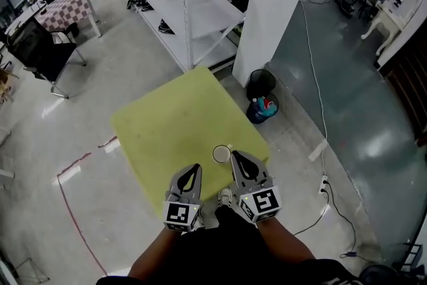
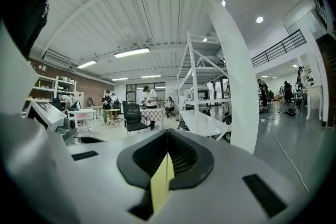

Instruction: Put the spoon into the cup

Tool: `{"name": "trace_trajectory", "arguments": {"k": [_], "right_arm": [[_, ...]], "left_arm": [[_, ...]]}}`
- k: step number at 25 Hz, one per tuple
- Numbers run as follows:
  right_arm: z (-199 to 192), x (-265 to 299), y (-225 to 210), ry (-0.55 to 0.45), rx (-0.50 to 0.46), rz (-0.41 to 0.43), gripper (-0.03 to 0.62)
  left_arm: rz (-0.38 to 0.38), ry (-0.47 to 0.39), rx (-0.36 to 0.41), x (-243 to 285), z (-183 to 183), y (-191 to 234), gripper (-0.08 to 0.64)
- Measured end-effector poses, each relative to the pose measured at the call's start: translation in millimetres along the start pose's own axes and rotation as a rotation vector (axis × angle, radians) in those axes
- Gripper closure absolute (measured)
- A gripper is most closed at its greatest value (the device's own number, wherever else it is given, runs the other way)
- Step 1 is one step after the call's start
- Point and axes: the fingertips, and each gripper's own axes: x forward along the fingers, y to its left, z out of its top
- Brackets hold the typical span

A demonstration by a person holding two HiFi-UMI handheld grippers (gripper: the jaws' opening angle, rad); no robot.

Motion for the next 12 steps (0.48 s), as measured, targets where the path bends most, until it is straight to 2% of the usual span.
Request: {"name": "trace_trajectory", "arguments": {"k": [2, 7, 12], "right_arm": [[-8, 7, -4, 0.012, -0.003, 0.014, 0.583], [-38, 25, -16, 0.060, 0.008, 0.038, 0.583], [-71, 41, -25, 0.110, 0.048, 0.051, 0.583]], "left_arm": [[0.003, 0.000, -0.002, 6, -5, 1, 0.554], [0.034, 0.076, -0.005, 16, -19, 9, 0.553], [0.062, 0.045, -0.011, 28, -19, 17, 0.553]]}}
